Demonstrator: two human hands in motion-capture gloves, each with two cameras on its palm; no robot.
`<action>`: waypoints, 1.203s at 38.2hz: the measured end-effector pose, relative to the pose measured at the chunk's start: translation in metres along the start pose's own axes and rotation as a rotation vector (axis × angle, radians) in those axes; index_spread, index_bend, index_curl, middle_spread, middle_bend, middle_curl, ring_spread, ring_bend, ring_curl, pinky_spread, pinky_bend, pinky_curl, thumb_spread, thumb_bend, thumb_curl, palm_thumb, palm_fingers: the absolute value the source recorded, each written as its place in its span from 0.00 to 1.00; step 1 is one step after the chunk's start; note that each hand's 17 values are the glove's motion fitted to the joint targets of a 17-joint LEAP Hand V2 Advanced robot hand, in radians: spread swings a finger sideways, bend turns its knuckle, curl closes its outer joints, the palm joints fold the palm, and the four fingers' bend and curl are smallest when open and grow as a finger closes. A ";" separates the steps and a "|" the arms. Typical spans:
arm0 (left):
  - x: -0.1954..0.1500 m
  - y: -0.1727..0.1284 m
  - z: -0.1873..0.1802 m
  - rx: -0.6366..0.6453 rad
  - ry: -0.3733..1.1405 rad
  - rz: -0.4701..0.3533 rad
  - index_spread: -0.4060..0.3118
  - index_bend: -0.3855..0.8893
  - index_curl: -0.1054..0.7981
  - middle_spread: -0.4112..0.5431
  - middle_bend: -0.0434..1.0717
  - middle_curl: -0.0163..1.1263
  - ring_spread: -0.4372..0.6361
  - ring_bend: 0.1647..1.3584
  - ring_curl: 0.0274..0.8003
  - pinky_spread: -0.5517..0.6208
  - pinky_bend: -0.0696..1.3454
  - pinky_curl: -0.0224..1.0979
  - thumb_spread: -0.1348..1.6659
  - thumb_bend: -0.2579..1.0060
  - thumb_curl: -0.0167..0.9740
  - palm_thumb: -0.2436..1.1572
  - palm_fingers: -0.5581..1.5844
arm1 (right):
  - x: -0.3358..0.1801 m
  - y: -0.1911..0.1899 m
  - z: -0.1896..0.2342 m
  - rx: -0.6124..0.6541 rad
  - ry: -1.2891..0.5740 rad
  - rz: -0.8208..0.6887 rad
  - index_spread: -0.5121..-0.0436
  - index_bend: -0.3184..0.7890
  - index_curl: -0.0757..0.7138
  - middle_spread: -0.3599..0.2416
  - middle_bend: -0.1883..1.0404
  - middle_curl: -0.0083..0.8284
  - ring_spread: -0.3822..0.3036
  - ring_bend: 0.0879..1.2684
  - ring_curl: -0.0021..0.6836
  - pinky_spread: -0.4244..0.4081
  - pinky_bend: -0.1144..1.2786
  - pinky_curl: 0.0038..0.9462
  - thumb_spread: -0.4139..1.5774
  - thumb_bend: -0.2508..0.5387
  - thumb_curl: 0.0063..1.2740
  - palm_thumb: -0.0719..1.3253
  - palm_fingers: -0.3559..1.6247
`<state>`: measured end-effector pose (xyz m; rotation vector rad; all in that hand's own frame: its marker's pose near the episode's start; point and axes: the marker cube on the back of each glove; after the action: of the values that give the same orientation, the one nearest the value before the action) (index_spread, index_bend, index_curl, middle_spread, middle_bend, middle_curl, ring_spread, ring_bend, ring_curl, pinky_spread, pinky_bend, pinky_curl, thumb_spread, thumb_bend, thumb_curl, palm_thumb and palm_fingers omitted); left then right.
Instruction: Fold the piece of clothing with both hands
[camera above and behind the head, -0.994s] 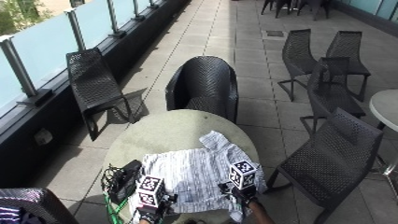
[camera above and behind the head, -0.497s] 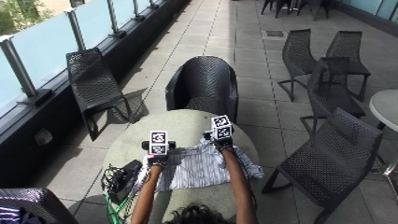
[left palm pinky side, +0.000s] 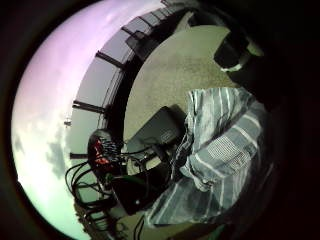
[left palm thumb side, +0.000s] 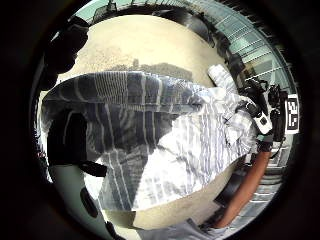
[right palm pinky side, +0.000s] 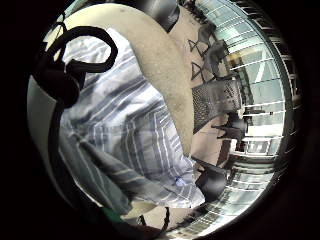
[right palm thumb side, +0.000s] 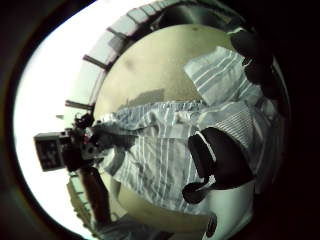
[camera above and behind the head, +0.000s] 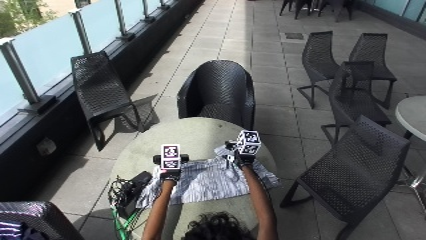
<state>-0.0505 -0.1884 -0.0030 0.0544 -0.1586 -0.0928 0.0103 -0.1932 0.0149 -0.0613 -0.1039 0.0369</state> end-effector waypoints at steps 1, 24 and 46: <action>0.002 -0.005 -0.002 0.047 -0.005 -0.001 0.19 0.41 0.64 0.11 0.50 0.50 0.08 0.55 0.63 0.31 0.29 0.41 0.83 0.26 0.36 0.77 0.60 | 0.003 0.002 -0.004 0.005 -0.065 0.014 0.42 0.30 0.54 0.25 0.66 0.66 0.23 0.66 0.76 0.18 0.59 0.49 0.87 0.41 0.17 0.66 0.69; 0.032 0.038 0.081 -0.198 0.002 0.072 0.38 0.42 0.55 0.30 0.19 0.36 0.39 0.31 0.42 0.63 0.33 0.38 0.90 0.19 0.30 0.63 0.48 | 0.148 0.117 0.065 -0.082 -0.223 0.621 0.46 0.37 0.48 0.55 0.29 0.45 0.72 0.33 0.50 0.76 0.56 0.40 0.76 0.30 0.18 0.44 0.34; 0.035 0.044 0.031 -0.182 0.240 0.117 0.40 0.41 0.55 0.34 0.19 0.33 0.45 0.30 0.41 0.71 0.33 0.36 0.96 0.22 0.23 0.52 0.50 | 0.114 0.110 0.029 0.044 -0.023 0.623 0.50 0.40 0.41 0.29 0.58 0.62 0.25 0.66 0.73 0.25 0.61 0.46 0.80 0.37 0.22 0.62 0.83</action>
<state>-0.0174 -0.1498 0.0357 -0.1251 0.0866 0.0164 0.1168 -0.0774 0.0480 -0.0478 -0.1041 0.6620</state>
